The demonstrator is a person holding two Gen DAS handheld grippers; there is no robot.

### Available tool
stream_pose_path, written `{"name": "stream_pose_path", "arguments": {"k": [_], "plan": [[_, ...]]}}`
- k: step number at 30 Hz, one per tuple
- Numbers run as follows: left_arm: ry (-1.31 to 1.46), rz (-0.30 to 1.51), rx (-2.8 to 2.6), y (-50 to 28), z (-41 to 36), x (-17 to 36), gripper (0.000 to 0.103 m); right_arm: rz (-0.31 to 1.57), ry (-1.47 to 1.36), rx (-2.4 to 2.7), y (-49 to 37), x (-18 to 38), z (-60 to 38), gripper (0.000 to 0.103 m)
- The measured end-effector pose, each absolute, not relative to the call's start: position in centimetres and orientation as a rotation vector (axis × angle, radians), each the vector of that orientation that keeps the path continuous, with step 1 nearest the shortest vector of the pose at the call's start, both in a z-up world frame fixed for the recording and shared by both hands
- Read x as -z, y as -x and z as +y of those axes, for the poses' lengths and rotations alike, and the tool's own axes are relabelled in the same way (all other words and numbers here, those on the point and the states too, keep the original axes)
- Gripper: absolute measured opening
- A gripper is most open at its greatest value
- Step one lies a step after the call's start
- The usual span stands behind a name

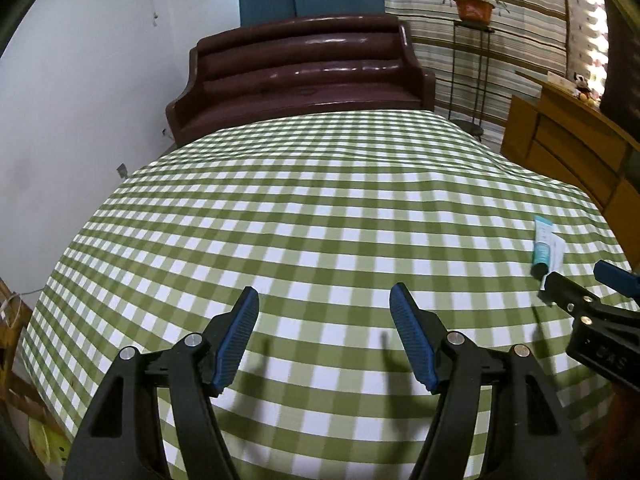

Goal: Collect trash
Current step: 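Move both open grippers back toward the toothpaste tubes on the table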

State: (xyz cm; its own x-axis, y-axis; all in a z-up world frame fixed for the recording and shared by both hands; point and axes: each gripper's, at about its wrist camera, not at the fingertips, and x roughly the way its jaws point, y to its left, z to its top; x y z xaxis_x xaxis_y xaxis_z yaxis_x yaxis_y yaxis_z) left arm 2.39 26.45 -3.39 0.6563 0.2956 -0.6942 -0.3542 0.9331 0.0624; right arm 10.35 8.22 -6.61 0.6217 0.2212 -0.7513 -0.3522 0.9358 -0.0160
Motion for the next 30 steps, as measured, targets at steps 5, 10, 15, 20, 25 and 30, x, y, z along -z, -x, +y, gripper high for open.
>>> {"name": "stream_pose_path", "arguments": {"k": [5,10,15,20,25,30], "plan": [[0.092,0.778,-0.368,-3.0,26.7,3.4,0.066,0.870,0.197,-0.292,-11.3,7.3,9.1,0.080],[0.108,0.780,-0.358,-2.9,27.1,3.6,0.066,0.895,0.194,-0.257,-12.2,7.6,7.9,0.080],[0.112,0.786,-0.351,-3.1,26.9,4.0,0.066,0.908,0.174,-0.225,-12.8,7.7,5.9,0.080],[0.114,0.785,-0.347,-3.2,26.7,4.0,0.066,0.909,0.165,-0.199,-13.3,7.7,4.2,0.080],[0.110,0.788,-0.343,-3.4,26.4,4.1,0.066,0.908,0.159,-0.189,-13.9,7.6,3.0,0.080],[0.109,0.788,-0.342,-3.4,26.5,4.1,0.066,0.886,0.147,-0.201,-14.5,6.9,2.7,0.077]]}}
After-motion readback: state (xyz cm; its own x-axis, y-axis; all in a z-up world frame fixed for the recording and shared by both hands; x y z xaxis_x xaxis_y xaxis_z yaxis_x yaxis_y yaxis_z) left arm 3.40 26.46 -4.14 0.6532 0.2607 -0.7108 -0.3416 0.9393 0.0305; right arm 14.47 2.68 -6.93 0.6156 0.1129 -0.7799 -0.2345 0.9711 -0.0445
